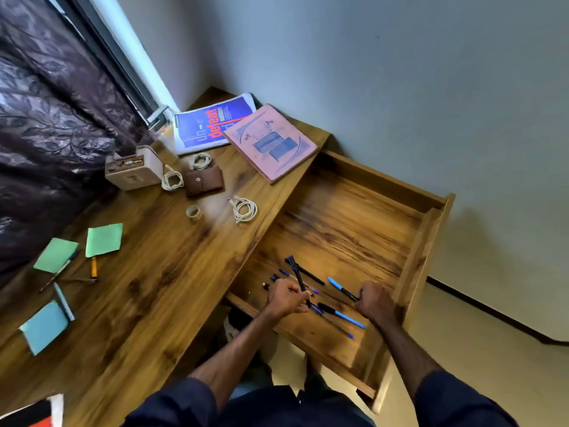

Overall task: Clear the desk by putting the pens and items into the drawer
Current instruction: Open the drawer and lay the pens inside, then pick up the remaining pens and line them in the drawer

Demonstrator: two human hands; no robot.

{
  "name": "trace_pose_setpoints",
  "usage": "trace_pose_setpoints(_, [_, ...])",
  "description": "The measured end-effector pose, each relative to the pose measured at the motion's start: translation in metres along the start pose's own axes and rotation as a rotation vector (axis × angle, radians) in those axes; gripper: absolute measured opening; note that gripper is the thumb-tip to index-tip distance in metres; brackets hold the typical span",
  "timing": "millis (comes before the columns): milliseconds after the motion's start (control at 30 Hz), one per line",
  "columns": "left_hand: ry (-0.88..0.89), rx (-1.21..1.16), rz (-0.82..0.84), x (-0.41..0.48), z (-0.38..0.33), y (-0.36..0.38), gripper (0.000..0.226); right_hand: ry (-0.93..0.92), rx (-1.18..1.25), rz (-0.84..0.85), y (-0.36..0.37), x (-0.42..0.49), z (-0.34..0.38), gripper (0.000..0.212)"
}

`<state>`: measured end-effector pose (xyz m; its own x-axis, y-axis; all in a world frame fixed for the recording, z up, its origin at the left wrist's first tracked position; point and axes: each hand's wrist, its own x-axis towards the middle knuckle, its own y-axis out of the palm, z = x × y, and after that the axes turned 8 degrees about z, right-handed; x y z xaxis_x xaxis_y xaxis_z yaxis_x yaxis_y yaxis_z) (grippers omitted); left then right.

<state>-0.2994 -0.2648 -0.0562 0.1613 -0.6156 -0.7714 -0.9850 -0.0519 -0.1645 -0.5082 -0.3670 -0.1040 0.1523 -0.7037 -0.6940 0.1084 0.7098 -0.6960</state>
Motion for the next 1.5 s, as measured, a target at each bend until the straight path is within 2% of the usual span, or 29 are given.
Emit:
trace_pose_setpoints(167, [-0.029,0.009,-0.027,0.004,0.005,0.01,0.019,-0.015,-0.089,0.014,0.009,0.007,-0.007,0.018])
trace_pose_setpoints(533, [-0.015,0.079,-0.026,0.008,0.003,0.024,0.016,-0.029,-0.135,0.024,0.013,0.01,-0.012,0.011])
trace_pose_setpoints(633, [-0.018,0.097,-0.029,0.012,0.003,0.029,0.016,-0.083,-0.011,-0.042,0.012,0.012,-0.006,0.005])
trace_pose_setpoints(700, [-0.004,0.117,-0.039,0.014,-0.001,0.033,0.016,-0.164,0.187,-0.047,0.006,0.011,0.01,0.005])
trace_pose_setpoints(800, [0.036,0.174,-0.058,0.015,-0.009,0.037,0.017,-0.332,0.63,0.115,-0.008,0.002,0.04,0.011])
trace_pose_setpoints(867, [0.068,0.214,-0.069,0.019,-0.012,0.037,0.021,-0.383,0.791,0.199,-0.015,-0.002,0.053,0.013])
trace_pose_setpoints(1133, [0.17,0.399,-0.098,0.028,-0.019,0.024,0.018,-0.278,0.872,0.289,-0.018,0.015,0.057,0.024])
trace_pose_setpoints(1200, [0.164,0.398,-0.114,0.032,-0.011,0.021,0.021,-0.273,0.71,0.214,-0.009,0.021,0.044,0.017])
trace_pose_setpoints(1267, [0.139,0.378,-0.104,0.034,-0.001,0.018,0.019,-0.242,0.349,0.152,0.002,0.024,0.026,0.003])
trace_pose_setpoints(1300, [0.128,0.374,-0.097,0.033,0.003,0.017,0.017,-0.206,0.225,0.156,0.009,0.024,0.017,0.007])
trace_pose_setpoints(1500, [0.083,0.345,-0.047,0.036,0.028,0.013,0.016,-0.143,0.025,0.143,0.029,0.01,-0.01,0.011])
